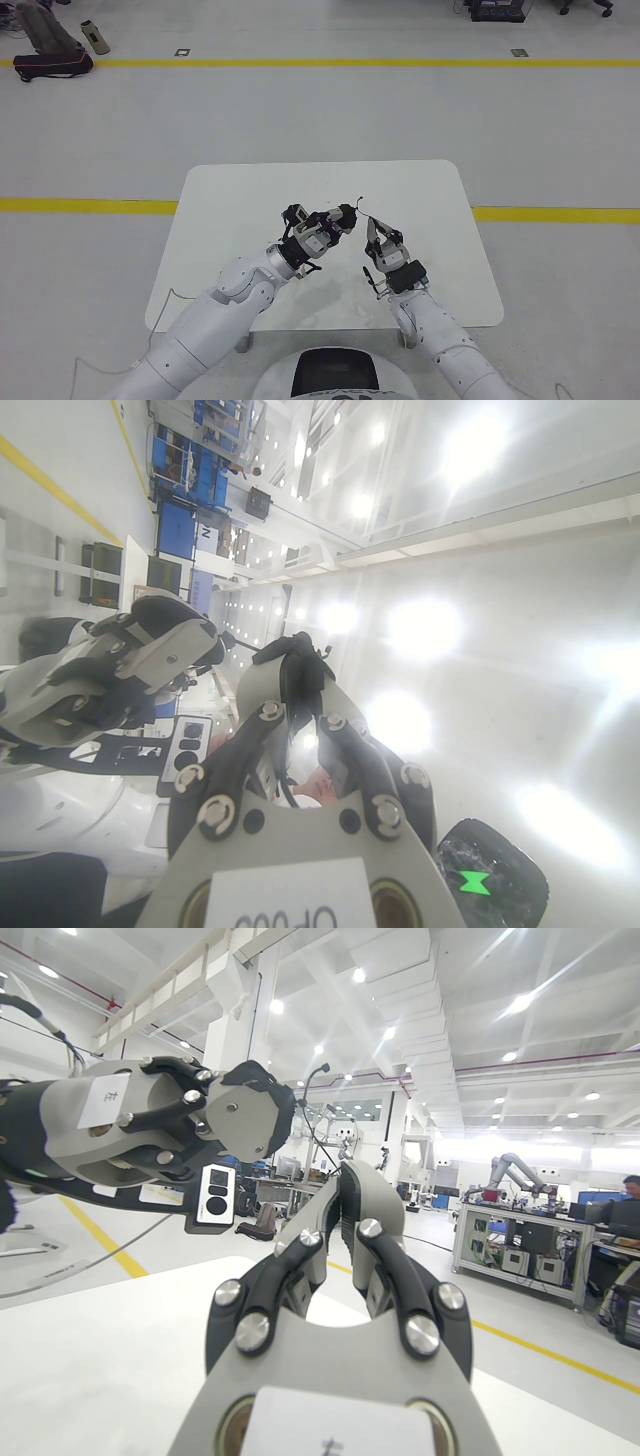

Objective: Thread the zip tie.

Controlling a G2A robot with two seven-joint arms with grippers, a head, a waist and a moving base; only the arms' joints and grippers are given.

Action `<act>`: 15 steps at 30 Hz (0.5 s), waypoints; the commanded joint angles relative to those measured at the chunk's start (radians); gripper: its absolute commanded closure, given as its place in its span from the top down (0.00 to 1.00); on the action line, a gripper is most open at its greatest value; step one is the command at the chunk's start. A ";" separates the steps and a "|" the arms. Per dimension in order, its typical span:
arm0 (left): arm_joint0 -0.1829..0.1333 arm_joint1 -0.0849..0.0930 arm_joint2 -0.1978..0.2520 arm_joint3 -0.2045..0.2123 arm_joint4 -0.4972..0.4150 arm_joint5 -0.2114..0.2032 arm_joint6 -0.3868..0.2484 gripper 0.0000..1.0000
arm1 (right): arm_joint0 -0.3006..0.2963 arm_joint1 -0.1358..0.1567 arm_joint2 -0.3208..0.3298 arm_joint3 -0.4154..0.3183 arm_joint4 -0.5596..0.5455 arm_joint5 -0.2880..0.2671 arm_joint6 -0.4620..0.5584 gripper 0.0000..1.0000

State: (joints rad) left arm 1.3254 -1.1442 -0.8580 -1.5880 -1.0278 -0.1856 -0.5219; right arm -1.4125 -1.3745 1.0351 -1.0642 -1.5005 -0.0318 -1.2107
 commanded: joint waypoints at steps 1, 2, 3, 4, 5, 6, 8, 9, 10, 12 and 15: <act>0.000 0.000 0.000 0.000 0.000 0.000 0.000 0.00 | -0.001 0.000 0.002 0.000 0.000 0.001 0.001 0.00; 0.000 0.000 0.000 0.000 0.000 0.000 0.000 0.00 | -0.001 0.000 0.002 0.001 0.000 0.001 0.001 0.00; 0.000 0.000 0.000 0.000 0.000 0.000 0.000 0.00 | -0.001 0.000 0.003 0.001 0.000 0.001 0.001 0.00; 0.000 0.000 0.000 0.000 0.000 0.000 0.000 0.00 | -0.001 0.000 0.004 0.002 0.000 0.001 0.001 0.00; 0.000 0.000 0.000 0.000 0.000 0.000 0.000 0.00 | -0.001 0.000 0.004 0.002 0.000 0.002 0.002 0.00; 0.000 0.000 0.000 0.000 0.000 0.000 0.000 0.00 | -0.001 0.000 0.004 0.003 0.001 0.002 0.002 0.00; 0.000 0.000 0.000 0.000 0.000 0.000 0.000 0.00 | -0.001 0.000 0.005 0.003 0.001 0.003 0.002 0.00; 0.000 0.000 0.000 0.000 0.000 0.000 0.000 0.00 | -0.001 0.000 0.005 0.004 0.001 0.003 0.002 0.00; 0.000 0.000 0.000 0.000 0.000 0.000 0.000 0.00 | -0.001 -0.001 0.005 0.005 0.001 0.003 0.002 0.00; 0.000 0.000 0.000 0.000 0.000 0.000 0.000 0.00 | 0.000 -0.001 0.006 0.007 0.002 0.004 0.003 0.00; 0.000 0.000 0.000 0.000 0.000 0.000 0.000 0.00 | 0.001 -0.002 0.006 0.010 0.002 0.006 0.003 0.00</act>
State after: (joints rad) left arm 1.3254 -1.1442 -0.8580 -1.5880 -1.0278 -0.1856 -0.5219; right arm -1.4116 -1.3758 1.0411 -1.0553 -1.4984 -0.0265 -1.2077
